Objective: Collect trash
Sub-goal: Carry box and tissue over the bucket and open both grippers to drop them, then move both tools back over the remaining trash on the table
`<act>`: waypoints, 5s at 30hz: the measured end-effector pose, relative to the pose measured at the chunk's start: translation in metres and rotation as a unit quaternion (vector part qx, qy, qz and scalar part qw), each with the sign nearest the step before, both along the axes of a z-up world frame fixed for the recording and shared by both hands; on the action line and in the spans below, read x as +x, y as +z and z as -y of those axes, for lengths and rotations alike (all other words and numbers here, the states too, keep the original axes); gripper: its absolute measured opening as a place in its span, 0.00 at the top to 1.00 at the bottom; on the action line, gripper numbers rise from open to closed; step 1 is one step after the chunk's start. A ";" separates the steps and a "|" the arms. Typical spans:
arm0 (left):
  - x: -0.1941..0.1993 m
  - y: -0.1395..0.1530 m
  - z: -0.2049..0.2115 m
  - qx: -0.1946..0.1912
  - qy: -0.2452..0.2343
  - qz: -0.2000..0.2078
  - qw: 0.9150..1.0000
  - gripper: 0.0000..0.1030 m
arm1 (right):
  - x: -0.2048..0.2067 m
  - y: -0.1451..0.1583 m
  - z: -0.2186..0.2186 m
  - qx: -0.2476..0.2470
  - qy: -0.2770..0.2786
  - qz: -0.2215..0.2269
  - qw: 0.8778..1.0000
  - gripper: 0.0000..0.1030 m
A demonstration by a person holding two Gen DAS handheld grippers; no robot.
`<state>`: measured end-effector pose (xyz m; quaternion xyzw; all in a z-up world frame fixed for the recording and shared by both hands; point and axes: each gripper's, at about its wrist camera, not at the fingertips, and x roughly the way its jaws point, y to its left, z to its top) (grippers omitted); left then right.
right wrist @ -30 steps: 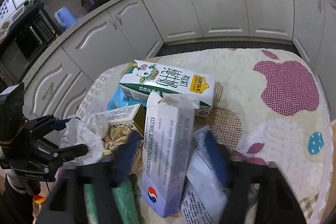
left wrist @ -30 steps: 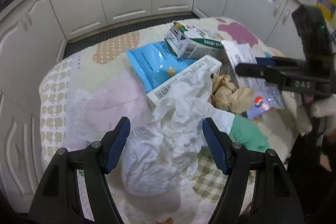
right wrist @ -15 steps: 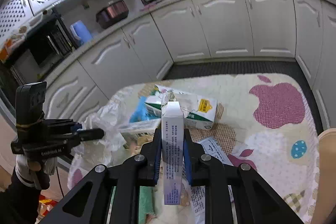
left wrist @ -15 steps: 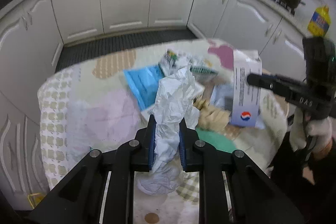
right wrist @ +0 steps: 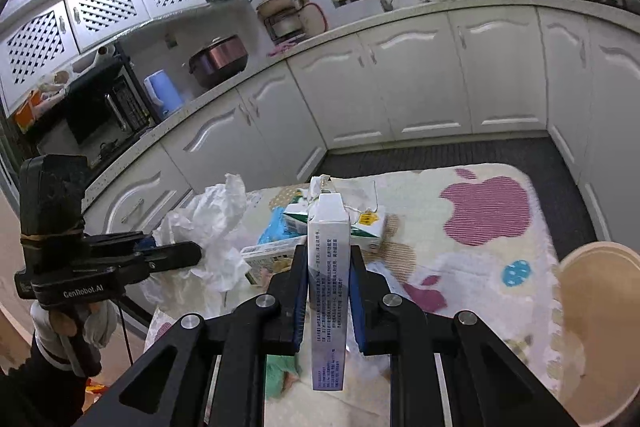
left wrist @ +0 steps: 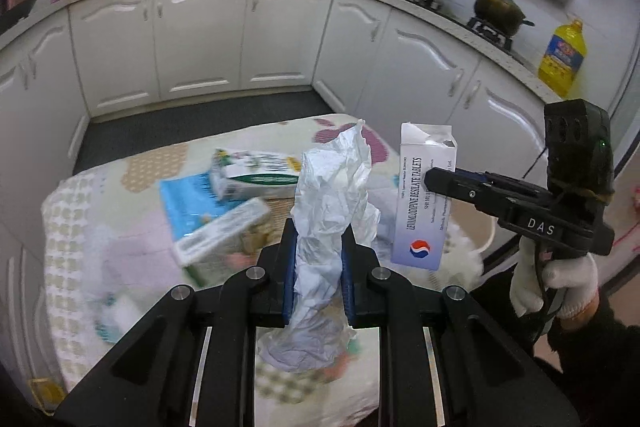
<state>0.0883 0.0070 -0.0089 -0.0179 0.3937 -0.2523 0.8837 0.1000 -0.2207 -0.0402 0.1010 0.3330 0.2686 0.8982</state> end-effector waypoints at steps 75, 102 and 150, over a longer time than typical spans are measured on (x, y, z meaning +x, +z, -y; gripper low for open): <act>0.036 -0.079 0.266 -0.032 -0.069 -0.025 0.997 0.44 | -0.029 -0.067 0.206 -0.073 -0.272 -0.053 0.958 0.54; -0.001 -0.049 0.178 0.003 0.016 0.034 0.999 0.44 | -0.037 -0.035 0.117 -0.076 -0.195 -0.010 0.978 0.43; -0.024 -0.090 -0.110 -0.035 0.263 -0.078 0.961 0.43 | 0.022 -0.090 -0.004 -0.025 -0.049 -0.126 0.991 0.30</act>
